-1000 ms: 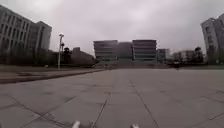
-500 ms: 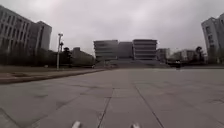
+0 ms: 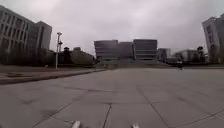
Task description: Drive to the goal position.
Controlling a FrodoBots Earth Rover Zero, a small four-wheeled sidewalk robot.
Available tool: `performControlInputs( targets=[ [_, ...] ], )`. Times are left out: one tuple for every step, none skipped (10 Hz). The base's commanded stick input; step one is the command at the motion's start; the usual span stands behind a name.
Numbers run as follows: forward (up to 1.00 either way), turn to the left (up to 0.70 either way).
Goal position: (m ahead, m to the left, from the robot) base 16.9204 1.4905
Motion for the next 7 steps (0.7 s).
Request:
performControlInputs(
  targets=[
    [0.7, 0.0],
    [0.7, 0.0],
    [0.7, 0.0],
    [0.7, 0.0],
    [0.7, 0.0],
    [0.7, 0.0],
    [0.7, 0.0]
  ],
)
